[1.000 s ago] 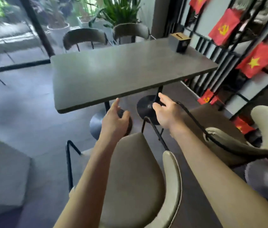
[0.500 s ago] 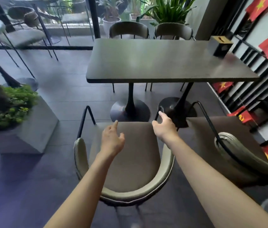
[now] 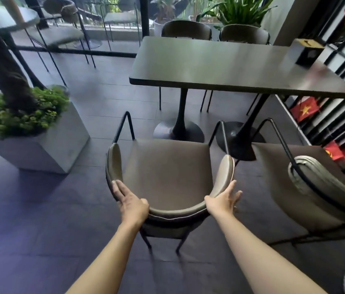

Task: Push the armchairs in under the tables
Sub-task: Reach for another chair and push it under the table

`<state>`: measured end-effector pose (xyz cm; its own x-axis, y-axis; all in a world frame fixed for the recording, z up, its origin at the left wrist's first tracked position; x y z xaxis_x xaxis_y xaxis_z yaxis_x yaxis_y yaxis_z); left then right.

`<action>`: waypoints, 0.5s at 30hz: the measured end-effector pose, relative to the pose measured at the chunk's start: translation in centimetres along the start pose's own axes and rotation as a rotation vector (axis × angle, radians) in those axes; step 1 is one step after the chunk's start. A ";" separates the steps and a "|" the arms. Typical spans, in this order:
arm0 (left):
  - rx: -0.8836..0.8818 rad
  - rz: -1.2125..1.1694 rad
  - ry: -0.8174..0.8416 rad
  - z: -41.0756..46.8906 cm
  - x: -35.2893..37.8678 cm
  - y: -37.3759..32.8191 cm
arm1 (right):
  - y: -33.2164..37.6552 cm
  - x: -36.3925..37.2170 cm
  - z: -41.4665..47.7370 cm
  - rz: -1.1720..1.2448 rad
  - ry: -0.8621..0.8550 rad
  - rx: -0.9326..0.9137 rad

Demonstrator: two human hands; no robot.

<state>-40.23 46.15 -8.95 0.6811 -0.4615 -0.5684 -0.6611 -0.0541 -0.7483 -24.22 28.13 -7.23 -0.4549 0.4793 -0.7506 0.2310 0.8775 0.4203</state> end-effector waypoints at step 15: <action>-0.182 0.010 -0.013 5.4 -1.6 1.2 | -1.0 3.8 3.4 0.538 -0.023 0.178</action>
<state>-40.41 51.64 -10.76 0.6777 -0.4510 -0.5808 -0.7130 -0.2096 -0.6692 -23.25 29.14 -12.19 -0.2142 0.8584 -0.4661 0.5676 0.4978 0.6558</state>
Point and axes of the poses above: each hand's wrist, its own z-axis towards the middle knuckle, its own x-axis out of the palm, y = z × x, the point moved 4 cm from there along z, towards the middle knuckle, and after that the axes turned 10 degrees about -z, right-handed, at the moved point
